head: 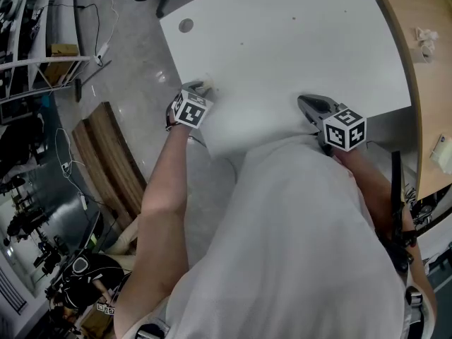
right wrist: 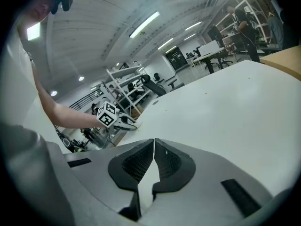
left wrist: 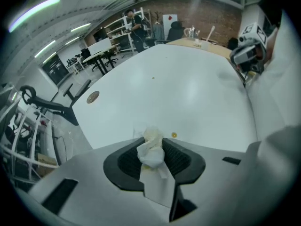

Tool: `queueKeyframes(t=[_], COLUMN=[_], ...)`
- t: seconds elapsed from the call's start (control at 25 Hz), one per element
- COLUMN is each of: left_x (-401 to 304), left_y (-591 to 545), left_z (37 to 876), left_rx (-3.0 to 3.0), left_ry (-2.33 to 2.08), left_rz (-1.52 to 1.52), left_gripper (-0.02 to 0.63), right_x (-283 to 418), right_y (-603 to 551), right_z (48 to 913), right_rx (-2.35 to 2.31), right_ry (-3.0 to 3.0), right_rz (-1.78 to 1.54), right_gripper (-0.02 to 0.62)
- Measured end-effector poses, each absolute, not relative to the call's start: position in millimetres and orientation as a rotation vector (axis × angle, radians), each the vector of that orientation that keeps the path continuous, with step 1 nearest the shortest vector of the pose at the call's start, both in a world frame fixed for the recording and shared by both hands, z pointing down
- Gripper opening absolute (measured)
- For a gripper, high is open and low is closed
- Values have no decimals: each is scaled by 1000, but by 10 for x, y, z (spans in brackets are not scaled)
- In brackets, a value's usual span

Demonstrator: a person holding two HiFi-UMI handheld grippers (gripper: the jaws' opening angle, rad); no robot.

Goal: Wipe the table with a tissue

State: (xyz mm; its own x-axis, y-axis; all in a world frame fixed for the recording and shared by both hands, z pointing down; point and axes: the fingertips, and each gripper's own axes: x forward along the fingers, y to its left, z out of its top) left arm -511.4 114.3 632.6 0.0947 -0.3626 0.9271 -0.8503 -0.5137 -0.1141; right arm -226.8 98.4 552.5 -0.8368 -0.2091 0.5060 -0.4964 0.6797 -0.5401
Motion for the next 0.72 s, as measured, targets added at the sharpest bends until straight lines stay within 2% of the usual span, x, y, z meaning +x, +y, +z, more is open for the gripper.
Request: queueKeyframes(t=[0.24,0.72], left_x=[-5046,-4553], left_y=[1159,1229], left_z=[6316,6286], left_rx=[1871,1893], left_ry=[-1278,-1273], left_rz=[1305,1395], left_gripper=[117,118], right_x=[-2293,-2335], right_y=[1004,968], right_z=[5526,5515], right_rx=[532,518], right_ry=[-2488,-2489], right_rz=[965,972], right_gripper=[18,18])
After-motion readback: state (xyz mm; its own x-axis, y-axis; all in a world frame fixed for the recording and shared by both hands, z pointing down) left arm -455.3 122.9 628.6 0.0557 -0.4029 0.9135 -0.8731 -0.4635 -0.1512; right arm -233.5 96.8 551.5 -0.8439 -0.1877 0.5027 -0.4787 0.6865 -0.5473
